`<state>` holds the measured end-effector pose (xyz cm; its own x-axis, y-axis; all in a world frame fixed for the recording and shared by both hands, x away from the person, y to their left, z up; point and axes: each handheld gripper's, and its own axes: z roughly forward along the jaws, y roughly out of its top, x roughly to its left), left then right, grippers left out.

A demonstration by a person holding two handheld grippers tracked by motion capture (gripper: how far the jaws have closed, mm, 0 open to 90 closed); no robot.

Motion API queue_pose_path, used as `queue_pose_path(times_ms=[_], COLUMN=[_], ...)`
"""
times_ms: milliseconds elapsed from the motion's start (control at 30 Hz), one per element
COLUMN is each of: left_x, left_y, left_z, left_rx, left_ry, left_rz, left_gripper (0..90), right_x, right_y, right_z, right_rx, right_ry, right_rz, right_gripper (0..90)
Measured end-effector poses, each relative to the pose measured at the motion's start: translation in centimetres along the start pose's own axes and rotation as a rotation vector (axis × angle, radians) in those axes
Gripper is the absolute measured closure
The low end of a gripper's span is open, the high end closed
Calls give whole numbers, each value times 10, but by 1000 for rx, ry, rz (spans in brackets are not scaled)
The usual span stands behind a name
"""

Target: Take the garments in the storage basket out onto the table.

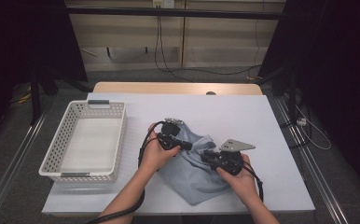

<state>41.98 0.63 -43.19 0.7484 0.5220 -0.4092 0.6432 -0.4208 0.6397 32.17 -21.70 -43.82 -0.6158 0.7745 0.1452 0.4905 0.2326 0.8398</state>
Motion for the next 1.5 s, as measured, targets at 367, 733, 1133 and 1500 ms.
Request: queue_pose_path(times_ms=[367, 733, 1133, 1500], left_x=[-9, -10, -12, -10], left_y=[-4, -5, -4, 4], left_z=[0, 3, 2, -13], left_rx=[3, 9, 4, -66], left_ry=[14, 19, 24, 7], left_rz=[26, 31, 44, 18], left_gripper=[889, 888, 875, 614], right_x=[0, -15, -30, -51], right_y=[24, 40, 21, 26], right_z=[-15, -5, 26, -1], right_rx=[-69, -32, 150, 29], right_ry=[-55, -133, -139, -182], right_rz=[55, 92, 88, 102], right_gripper=[520, 466, 812, 827])
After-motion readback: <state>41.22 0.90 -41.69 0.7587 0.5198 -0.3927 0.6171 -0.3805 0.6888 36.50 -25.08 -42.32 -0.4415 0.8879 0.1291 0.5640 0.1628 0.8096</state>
